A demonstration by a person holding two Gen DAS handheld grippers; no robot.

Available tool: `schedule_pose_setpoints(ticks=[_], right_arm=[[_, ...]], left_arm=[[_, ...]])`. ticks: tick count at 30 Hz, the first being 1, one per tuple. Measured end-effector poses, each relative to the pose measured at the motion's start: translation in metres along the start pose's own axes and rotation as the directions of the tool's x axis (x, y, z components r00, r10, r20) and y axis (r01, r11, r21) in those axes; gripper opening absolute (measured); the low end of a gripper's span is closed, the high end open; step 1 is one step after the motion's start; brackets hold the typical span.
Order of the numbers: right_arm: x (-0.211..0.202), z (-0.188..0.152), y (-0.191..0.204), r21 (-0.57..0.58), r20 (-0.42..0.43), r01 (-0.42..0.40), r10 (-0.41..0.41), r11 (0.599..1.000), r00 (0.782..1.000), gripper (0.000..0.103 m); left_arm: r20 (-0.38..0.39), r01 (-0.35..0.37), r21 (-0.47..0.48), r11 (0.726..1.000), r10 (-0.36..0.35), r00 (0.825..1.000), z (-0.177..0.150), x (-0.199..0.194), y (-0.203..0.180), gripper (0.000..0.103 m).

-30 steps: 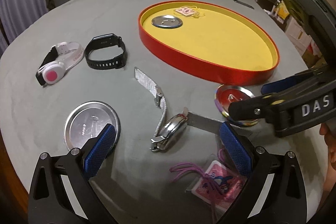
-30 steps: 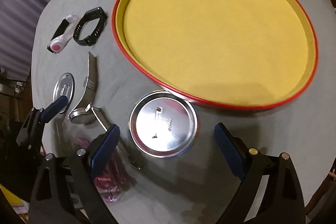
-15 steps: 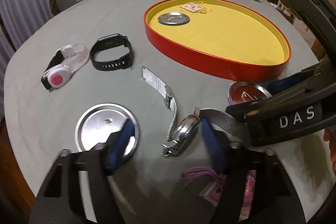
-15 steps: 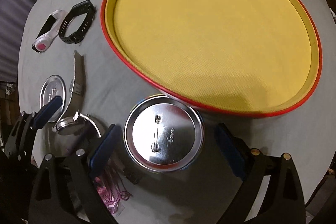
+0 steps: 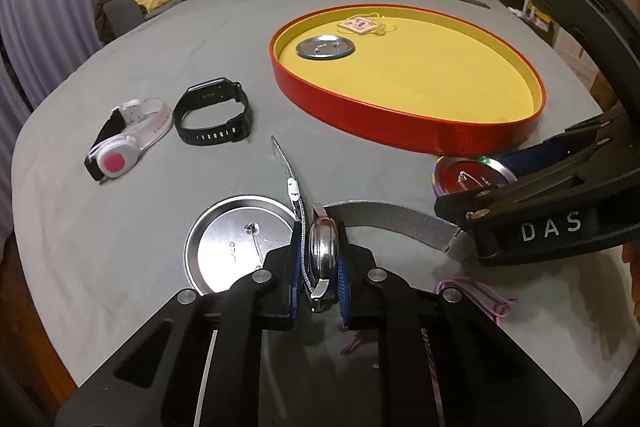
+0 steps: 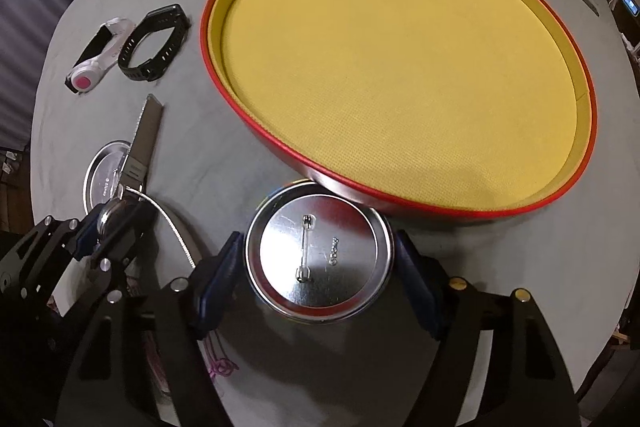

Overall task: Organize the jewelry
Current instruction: 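Grasp the silver mesh-band watch with the left tool while the right tool grasps the rainbow-rim red badge, then carry the watch and red badge over the yellow tray base with both tools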

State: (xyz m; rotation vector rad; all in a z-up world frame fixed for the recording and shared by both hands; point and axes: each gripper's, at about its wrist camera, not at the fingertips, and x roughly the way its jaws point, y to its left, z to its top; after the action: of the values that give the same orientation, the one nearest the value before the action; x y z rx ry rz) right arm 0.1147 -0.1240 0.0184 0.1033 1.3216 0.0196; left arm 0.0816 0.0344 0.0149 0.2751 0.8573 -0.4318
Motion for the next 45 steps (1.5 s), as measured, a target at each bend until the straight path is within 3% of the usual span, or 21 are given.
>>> schedule_pose_setpoints(ticks=[8,17,25,45], right_arm=[[-0.011,-0.005,-0.003,-0.004,0.009,-0.022,0.022,1.0,1.0,0.07],[-0.05,-0.022,-0.008,-0.011,0.055,-0.068,0.069,0.998,0.996,0.07],[-0.07,0.005,-0.018,-0.018,0.108,-0.093,0.095,0.995,0.99,0.07],[-0.124,0.011,-0.057,0.029,0.198,-0.133,0.124,0.991,0.972,0.07]], left_arm=[[0.008,0.015,-0.013,1.0,-0.015,1.0,-0.001,-0.005,0.002,0.013],[0.018,0.026,-0.028,0.999,-0.025,1.0,0.002,-0.016,0.001,0.013],[0.049,0.027,-0.017,0.999,-0.026,0.998,0.017,-0.035,-0.007,0.013],[0.115,0.049,-0.011,0.999,-0.048,0.992,0.071,-0.076,-0.019,0.013]])
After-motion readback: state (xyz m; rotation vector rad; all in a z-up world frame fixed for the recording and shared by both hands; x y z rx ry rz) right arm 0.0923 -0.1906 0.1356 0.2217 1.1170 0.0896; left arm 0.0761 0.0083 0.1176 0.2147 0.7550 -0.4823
